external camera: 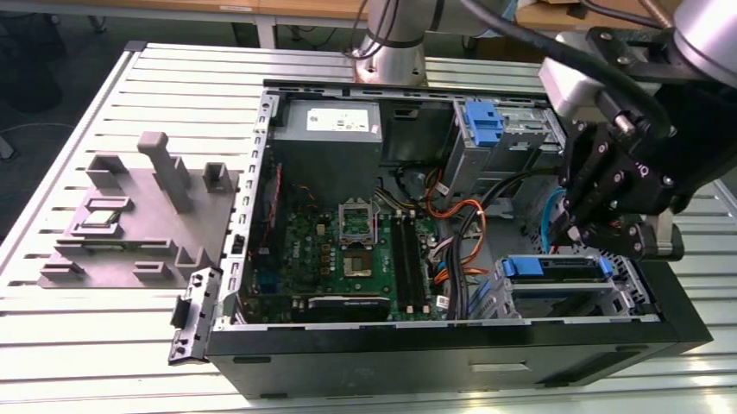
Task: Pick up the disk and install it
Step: 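Insert the disk into the insertion slot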
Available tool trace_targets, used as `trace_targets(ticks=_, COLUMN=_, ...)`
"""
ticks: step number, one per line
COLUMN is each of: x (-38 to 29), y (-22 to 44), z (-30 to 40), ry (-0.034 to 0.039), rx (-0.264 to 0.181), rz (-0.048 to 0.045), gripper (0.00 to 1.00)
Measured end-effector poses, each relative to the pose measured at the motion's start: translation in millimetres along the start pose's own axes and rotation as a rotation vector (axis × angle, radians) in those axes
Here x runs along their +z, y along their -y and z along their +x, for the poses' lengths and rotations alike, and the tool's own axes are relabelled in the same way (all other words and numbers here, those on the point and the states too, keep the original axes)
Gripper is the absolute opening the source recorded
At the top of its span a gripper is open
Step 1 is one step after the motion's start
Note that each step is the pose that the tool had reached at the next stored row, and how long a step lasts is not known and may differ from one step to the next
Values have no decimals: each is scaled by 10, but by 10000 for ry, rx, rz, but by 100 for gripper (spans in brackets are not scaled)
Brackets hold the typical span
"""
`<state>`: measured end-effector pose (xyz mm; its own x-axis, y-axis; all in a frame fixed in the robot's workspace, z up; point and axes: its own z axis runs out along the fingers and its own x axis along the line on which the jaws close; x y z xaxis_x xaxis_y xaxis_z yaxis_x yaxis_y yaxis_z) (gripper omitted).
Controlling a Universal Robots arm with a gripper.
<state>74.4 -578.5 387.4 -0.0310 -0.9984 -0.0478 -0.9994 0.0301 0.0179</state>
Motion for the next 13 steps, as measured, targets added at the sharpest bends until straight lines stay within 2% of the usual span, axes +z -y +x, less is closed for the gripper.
trace_targets(ticks=7, x=125, y=3, z=5, ry=-1, rx=0, rz=0, gripper=10)
trace_targets(ticks=13, x=128, y=3, z=5, ry=0, rx=0, rz=0, gripper=10)
